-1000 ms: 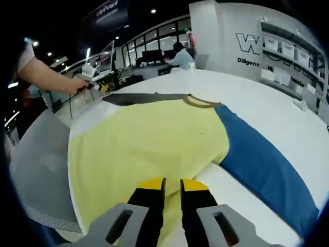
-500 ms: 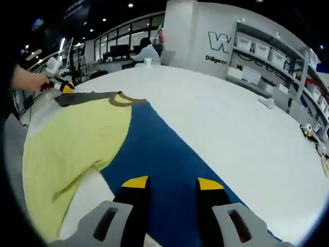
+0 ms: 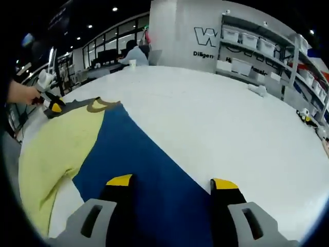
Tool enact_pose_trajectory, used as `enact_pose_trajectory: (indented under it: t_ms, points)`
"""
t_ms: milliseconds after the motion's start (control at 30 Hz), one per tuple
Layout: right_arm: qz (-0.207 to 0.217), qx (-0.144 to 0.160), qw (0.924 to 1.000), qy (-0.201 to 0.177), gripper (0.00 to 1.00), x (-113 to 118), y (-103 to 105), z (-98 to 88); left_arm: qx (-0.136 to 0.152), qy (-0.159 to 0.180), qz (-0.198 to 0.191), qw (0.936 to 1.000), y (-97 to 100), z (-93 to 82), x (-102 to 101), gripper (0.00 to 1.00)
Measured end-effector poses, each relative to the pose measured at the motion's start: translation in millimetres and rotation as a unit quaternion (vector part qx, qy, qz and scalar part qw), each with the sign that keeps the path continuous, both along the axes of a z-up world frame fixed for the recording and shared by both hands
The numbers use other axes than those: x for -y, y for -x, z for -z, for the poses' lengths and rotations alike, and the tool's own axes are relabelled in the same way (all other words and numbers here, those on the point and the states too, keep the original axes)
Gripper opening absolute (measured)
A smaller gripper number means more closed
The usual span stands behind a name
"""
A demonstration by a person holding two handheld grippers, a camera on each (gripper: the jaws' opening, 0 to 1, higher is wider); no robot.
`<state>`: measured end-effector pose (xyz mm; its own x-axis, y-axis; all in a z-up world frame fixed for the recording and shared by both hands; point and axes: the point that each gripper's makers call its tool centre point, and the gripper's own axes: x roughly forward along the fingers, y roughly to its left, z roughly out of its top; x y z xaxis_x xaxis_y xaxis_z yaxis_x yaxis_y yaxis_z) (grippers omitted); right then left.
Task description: Fold the garment on the visible template until the final outline fits inside the template.
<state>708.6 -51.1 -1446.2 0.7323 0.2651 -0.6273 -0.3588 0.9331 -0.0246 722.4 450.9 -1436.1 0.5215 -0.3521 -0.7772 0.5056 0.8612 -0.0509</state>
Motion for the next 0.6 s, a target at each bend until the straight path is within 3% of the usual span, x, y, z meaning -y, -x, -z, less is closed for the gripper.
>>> enact_pose_trajectory:
  t_ms: [100, 167, 200, 367, 433, 567, 600]
  points:
    - [0.007, 0.002, 1.0000, -0.003, 0.51, 2.3, -3.2, -1.1, 0.004, -0.007, 0.008, 0.9999, -3.7, 0.1, 12.0, 0.39]
    - [0.026, -0.007, 0.9995, -0.015, 0.54, 7.9, -2.9, 1.1, 0.008, -0.017, 0.003, 0.9998, -9.2, -0.2, 12.8, 0.40]
    - [0.020, 0.009, 0.9998, 0.000, 0.56, 14.8, -9.6, -1.7, 0.007, -0.018, -0.008, 0.9998, -11.4, -0.3, 10.7, 0.41]
    - [0.046, -0.005, 0.9989, -0.005, 0.56, 21.2, -5.3, -0.7, 0.005, -0.022, -0.067, 0.9975, -17.0, 0.3, -11.1, 0.45]
    - [0.055, -0.005, 0.9985, -0.008, 0.58, 27.5, -5.1, -1.4, 0.006, -0.014, -0.091, 0.9957, -12.8, 0.0, -20.5, 0.42]
    - [0.042, -0.006, 0.9991, -0.009, 0.49, 28.5, 3.0, -6.9, 0.014, -0.010, -0.096, 0.9952, -3.7, -0.6, -32.6, 0.39]
    - [0.016, 0.001, 0.9998, 0.012, 0.46, 29.2, 5.8, -9.4, 0.013, -0.012, -0.097, 0.9952, -2.4, -1.5, -37.3, 0.38]
